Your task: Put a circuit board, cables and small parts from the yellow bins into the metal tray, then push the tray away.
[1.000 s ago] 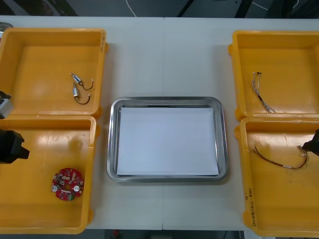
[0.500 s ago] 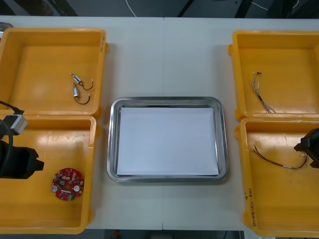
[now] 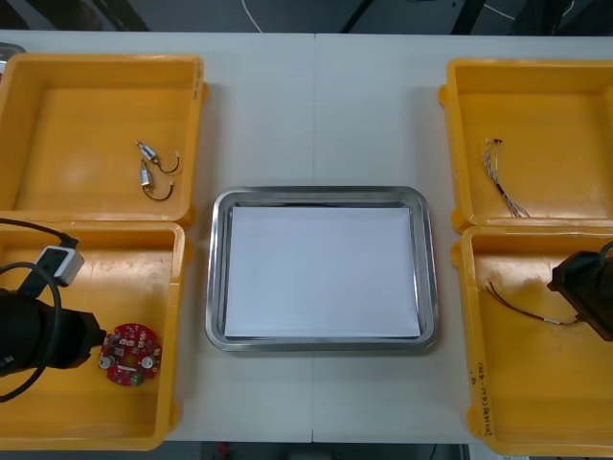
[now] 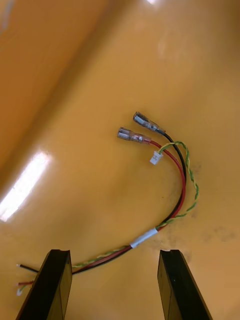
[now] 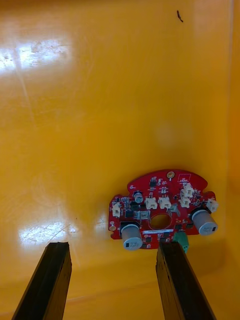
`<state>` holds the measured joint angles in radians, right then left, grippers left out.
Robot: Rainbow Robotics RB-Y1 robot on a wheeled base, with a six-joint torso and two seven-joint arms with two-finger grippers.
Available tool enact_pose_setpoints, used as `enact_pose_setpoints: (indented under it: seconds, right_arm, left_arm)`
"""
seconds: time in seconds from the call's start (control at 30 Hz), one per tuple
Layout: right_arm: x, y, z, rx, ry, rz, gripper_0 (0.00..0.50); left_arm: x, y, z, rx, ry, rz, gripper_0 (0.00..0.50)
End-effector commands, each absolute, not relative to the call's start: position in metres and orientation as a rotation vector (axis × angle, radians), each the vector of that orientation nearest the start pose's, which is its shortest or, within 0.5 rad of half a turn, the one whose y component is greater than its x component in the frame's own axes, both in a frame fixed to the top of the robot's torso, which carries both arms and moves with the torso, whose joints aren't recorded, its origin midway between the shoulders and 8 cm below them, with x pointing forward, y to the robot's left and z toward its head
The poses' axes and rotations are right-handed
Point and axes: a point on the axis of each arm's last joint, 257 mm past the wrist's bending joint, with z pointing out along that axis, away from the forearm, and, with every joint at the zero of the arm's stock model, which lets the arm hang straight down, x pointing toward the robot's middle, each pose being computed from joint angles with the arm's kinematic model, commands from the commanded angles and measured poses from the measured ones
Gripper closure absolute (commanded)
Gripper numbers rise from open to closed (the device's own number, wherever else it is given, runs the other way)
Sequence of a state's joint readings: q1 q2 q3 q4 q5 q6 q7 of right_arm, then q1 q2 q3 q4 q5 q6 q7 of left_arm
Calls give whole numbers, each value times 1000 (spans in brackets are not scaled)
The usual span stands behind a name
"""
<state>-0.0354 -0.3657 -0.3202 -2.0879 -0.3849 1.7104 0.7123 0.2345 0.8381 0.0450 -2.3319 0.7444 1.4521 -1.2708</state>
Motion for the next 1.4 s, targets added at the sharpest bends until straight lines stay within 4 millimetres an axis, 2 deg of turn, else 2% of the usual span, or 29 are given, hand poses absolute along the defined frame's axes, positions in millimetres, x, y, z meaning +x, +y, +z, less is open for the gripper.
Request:
enact_pose_setpoints:
  seconds: [0.03, 0.2, 0.5, 0.77, 1.4]
  right_arm:
    - [390, -364, -279, 1375, 2297, 289, 0]
    - [390, -357, -283, 1463, 2262, 313, 0]
    - [391, -359, -296, 1545, 2231, 321, 0]
    - [387, -362, -307, 1606, 2226, 314, 0]
    - [387, -352, -319, 1717, 2182, 359, 0]
  left_arm:
    - [308, 319, -284, 368, 2662, 43, 0]
    - [303, 317, -296, 384, 2657, 68, 0]
    - [298, 311, -309, 399, 2657, 89, 0]
    - [294, 312, -314, 400, 2660, 108, 0]
    - [294, 306, -324, 400, 2655, 122, 0]
